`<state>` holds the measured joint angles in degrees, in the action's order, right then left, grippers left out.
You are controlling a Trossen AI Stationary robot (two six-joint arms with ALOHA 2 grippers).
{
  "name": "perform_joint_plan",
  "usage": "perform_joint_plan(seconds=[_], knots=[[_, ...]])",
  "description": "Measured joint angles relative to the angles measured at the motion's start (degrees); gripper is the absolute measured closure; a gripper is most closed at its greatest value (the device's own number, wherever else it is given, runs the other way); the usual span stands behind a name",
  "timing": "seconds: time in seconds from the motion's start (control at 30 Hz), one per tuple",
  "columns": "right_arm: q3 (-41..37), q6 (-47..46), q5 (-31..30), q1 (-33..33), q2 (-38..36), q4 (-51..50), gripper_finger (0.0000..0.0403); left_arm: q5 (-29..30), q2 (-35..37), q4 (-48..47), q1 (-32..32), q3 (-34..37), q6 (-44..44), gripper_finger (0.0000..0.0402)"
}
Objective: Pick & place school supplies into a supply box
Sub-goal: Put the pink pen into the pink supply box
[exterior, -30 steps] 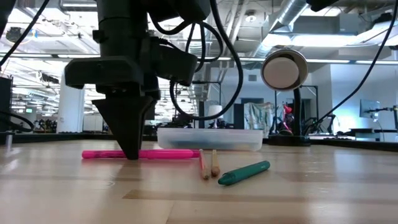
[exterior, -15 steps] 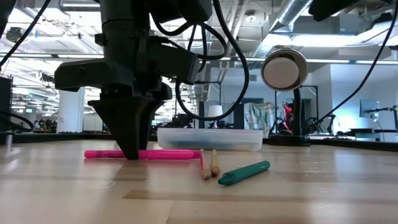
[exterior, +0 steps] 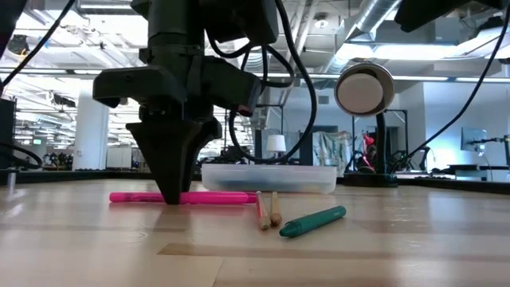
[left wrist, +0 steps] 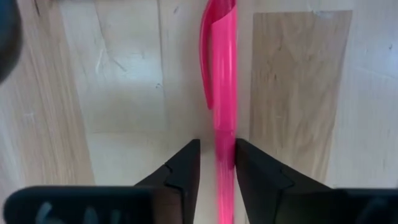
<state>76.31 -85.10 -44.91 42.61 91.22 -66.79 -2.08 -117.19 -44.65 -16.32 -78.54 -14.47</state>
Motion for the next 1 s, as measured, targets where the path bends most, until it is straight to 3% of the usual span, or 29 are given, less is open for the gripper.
perform_joint_plan(seconds=[0.4, 1.0], knots=[[0.00, 0.00, 0.02, 0.00, 0.00, 1.07, 0.0333, 0.67, 0.00, -1.11, 0.22, -0.04, -2.68, 0.0366], [-0.02, 0.01, 0.07, 0.00, 0.00, 2.36, 0.0333, 0.19, 0.07, -1.49, 0.20, -0.04, -7.11, 0.0366]])
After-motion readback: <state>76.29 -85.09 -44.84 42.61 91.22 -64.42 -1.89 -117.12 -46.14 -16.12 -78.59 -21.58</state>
